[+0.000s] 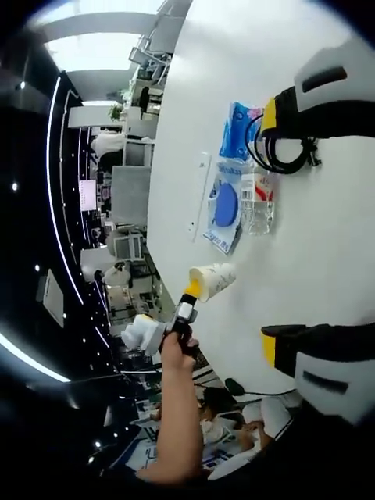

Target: Arrange the tabletop items into an orderly group along one side of the table until the central work area is clear of visible clutter.

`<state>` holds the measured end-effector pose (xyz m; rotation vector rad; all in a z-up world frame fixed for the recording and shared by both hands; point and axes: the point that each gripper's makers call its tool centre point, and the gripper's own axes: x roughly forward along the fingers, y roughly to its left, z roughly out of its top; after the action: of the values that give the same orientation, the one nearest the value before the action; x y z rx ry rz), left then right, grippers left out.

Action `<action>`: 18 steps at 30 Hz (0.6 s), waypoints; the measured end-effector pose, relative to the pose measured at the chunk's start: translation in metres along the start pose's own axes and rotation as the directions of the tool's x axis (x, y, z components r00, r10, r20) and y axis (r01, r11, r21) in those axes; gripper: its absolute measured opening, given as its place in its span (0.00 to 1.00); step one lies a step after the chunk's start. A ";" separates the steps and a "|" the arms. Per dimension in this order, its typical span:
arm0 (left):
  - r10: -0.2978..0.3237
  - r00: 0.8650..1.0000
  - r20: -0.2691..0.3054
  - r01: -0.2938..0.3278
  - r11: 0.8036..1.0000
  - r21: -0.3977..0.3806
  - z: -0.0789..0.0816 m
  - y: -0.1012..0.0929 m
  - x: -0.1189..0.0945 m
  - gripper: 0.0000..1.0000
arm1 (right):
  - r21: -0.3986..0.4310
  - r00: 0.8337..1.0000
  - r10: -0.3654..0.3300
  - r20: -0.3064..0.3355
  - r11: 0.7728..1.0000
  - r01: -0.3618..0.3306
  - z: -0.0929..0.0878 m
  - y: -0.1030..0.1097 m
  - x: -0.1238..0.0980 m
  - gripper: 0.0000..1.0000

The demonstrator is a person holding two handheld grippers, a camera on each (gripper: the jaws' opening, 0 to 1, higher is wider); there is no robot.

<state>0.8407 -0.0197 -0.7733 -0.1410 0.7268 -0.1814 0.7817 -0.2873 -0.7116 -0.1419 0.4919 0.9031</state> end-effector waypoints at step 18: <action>0.082 0.997 -0.010 -0.083 0.994 -0.067 0.010 0.046 0.034 0.01 | 0.034 0.997 -0.071 -0.032 0.997 0.072 -0.018 -0.029 -0.006 1.00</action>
<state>0.8774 0.0188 -0.7961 -0.1747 0.7445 -0.0783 0.7955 -0.3151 -0.7270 -0.1403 0.5276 0.8230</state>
